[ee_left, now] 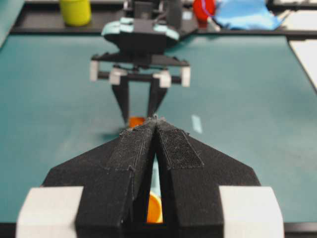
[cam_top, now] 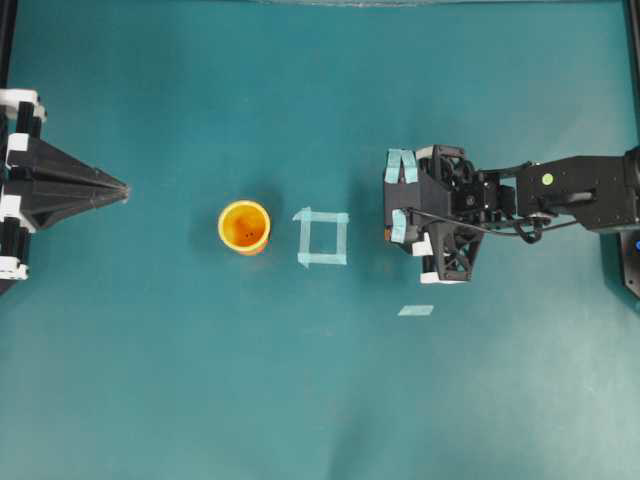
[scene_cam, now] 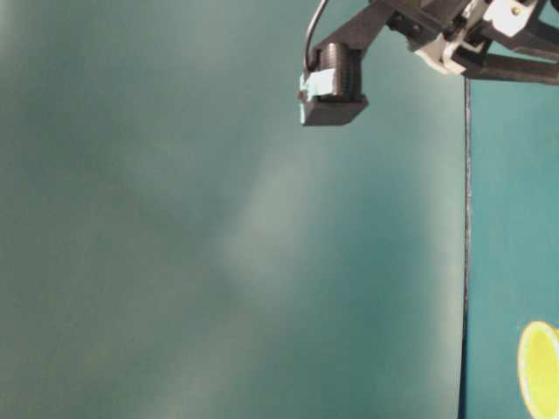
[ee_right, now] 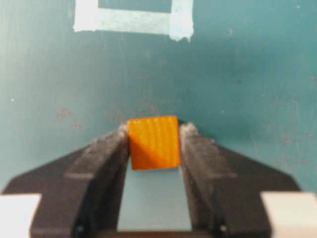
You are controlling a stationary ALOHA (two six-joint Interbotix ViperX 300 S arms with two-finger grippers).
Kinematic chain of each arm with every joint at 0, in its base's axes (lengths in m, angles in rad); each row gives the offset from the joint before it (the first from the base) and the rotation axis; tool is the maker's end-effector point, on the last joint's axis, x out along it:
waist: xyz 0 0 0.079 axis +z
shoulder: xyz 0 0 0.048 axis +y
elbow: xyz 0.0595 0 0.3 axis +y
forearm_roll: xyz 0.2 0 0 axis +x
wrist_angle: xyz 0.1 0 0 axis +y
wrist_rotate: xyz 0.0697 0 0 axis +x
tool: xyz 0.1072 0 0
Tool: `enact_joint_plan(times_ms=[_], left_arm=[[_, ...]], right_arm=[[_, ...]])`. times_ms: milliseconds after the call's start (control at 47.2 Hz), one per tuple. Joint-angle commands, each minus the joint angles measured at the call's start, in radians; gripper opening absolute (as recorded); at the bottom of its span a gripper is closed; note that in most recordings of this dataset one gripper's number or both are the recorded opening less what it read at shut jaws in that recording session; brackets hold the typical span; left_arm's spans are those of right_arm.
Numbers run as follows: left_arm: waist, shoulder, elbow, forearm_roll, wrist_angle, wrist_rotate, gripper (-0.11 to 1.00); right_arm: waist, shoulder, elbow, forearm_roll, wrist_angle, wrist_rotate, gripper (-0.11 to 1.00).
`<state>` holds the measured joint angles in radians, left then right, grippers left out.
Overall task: Move the block to the right with right arm.
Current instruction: 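Lift the cube and carry it rightward with the right gripper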
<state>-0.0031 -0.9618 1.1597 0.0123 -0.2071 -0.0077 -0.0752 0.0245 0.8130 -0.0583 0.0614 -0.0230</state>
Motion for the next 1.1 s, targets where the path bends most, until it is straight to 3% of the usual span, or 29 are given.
enact_joint_plan(times_ms=[0, 1079], left_arm=[[0.002, 0.008, -0.026, 0.002, -0.006, 0.000, 0.00], [0.002, 0.008, -0.029, 0.002, 0.020, 0.000, 0.00]], right_arm=[[0.002, -0.054, -0.021, 0.000, 0.014, 0.003, 0.41], [0.002, -0.394, -0.020, 0.026, 0.298, 0.012, 0.41]])
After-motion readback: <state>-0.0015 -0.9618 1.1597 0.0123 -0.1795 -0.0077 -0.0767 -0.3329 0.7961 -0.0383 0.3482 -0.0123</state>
